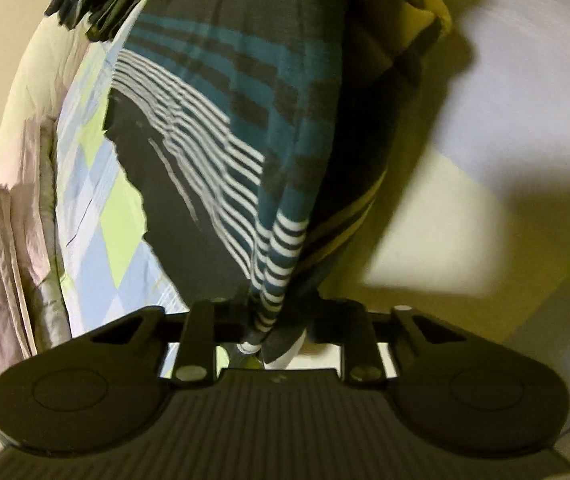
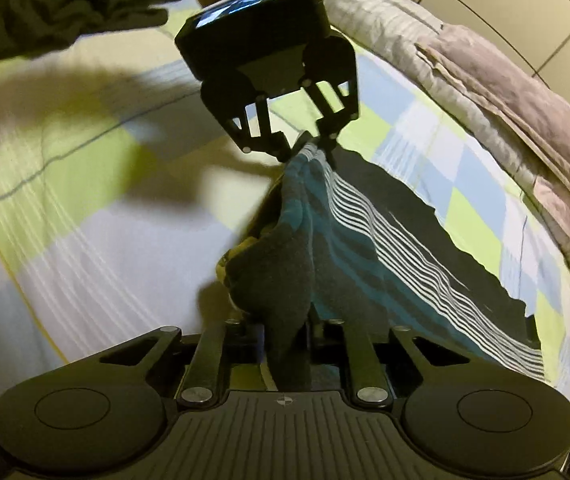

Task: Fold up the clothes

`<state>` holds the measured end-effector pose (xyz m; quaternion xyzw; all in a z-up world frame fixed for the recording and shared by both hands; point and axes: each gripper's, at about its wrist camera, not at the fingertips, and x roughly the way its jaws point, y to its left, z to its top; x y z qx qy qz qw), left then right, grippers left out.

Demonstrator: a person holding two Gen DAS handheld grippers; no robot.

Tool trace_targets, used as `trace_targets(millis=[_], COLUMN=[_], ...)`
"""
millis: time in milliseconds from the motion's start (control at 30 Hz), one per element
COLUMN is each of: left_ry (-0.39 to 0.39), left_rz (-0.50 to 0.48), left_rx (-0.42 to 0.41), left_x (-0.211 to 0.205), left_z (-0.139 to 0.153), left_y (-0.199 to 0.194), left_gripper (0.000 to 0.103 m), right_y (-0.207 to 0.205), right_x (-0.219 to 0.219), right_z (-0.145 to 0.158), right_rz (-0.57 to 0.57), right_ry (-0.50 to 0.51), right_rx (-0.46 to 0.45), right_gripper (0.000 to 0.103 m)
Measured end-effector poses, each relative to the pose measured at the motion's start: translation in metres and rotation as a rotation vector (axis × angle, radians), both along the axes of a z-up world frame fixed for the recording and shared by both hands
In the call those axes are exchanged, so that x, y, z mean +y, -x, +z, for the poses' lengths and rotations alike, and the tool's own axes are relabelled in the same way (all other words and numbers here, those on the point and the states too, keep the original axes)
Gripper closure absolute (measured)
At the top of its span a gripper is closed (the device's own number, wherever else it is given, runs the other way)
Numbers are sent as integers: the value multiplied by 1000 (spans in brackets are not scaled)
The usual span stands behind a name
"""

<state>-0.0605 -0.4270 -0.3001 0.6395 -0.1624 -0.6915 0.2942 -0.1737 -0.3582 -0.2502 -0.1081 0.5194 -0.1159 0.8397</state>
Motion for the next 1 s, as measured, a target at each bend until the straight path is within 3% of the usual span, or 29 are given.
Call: trace_targets(millis=[133, 333, 433, 667, 833, 933, 1000], left_ry=[-7, -72, -93, -110, -176, -215, -263], left_rz=[64, 73, 106, 119, 89, 72, 59], left_rx=[48, 45, 58, 82, 78, 76, 72], left_x=[4, 31, 19, -86, -186, -246, -283], left_z=[30, 72, 96, 163, 168, 171, 158], left_y=[0, 3, 6, 28, 70, 95, 112], left_gripper=[90, 90, 90, 89, 89, 88, 87], right_y=[1, 9, 16, 71, 128, 165, 190], right_x=[2, 20, 17, -74, -149, -194, -221], right_z=[20, 48, 66, 112, 121, 112, 97], right_rz=[-11, -6, -55, -386, -546, -636, -698], right_ry=[-60, -161, -219, -433, -535, -613, -687], right_rx=[-15, -44, -98, -338, -477, -540, -579], right_gripper=[90, 91, 91, 91, 91, 91, 91])
